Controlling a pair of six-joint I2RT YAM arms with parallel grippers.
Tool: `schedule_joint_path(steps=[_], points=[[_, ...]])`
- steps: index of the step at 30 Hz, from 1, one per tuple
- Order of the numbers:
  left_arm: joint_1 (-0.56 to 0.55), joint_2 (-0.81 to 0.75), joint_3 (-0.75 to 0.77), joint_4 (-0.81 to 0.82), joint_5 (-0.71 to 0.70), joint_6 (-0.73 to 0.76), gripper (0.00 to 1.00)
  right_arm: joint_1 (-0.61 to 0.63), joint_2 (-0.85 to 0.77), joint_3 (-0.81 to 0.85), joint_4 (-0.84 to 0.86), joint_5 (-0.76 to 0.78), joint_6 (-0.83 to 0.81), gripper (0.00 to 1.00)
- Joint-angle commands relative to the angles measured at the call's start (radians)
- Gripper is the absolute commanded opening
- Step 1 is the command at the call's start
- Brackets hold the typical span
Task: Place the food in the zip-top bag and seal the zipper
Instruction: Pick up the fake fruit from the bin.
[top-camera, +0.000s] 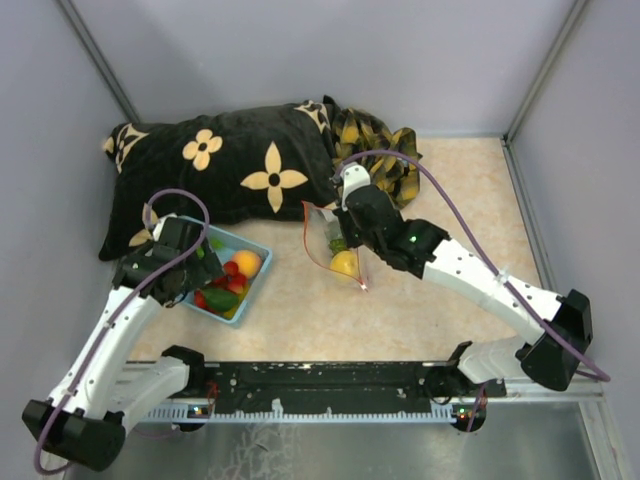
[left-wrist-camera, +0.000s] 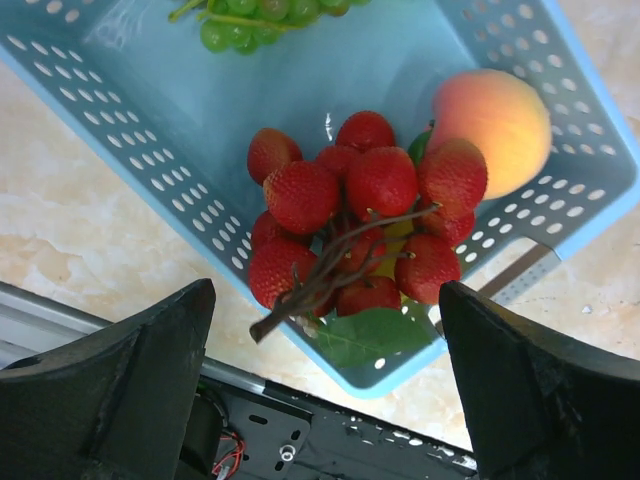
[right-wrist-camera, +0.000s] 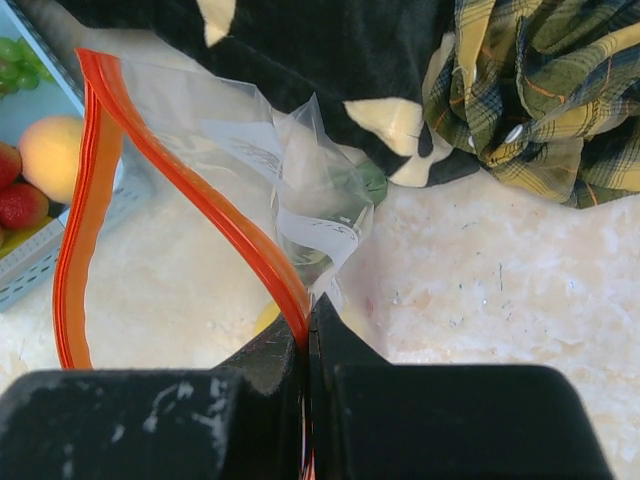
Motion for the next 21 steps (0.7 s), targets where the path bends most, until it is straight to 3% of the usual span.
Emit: schedule_joint_path(steps=[1,6,21], points=[[0.093,0.001,-0.061,0.114,0.126,0.052,0.99,0.006,-0.047,-0.007,0.063,0.001,-0.006,0.00],[0.163,0.006,-0.126,0.219,0.207,0.072,0.89,0.007,-0.057,-0.005,0.057,0.006,-0.017,0.00],[0.169,-0.013,-0.146,0.278,0.271,0.106,0.20,0.006,-0.045,0.024,0.026,0.042,-0.022,0.00]])
